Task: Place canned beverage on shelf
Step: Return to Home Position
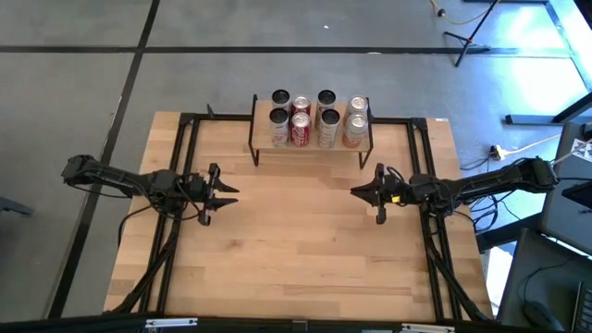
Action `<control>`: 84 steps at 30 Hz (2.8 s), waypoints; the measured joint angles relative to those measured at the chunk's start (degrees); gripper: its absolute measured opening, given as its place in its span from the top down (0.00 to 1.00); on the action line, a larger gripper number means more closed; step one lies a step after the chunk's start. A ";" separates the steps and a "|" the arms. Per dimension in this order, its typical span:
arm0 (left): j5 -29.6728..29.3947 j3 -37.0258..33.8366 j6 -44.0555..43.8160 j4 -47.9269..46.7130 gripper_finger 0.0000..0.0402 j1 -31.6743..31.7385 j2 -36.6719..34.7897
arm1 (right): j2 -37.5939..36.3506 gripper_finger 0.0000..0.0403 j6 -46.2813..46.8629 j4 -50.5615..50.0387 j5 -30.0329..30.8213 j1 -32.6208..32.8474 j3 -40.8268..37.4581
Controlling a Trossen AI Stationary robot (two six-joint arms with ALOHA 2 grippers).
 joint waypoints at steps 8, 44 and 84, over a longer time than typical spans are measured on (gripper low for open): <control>0.11 -0.71 1.55 -3.45 0.73 -0.02 -3.64 | -0.39 0.94 1.50 8.84 1.01 0.00 -5.55; -3.66 -0.65 -0.23 -20.03 0.73 0.04 -18.76 | -22.13 0.94 1.30 -12.00 2.05 0.00 -7.01; -3.67 -0.65 0.50 -20.25 0.73 0.02 -18.72 | -43.71 0.94 1.90 -33.28 -2.98 0.01 -6.88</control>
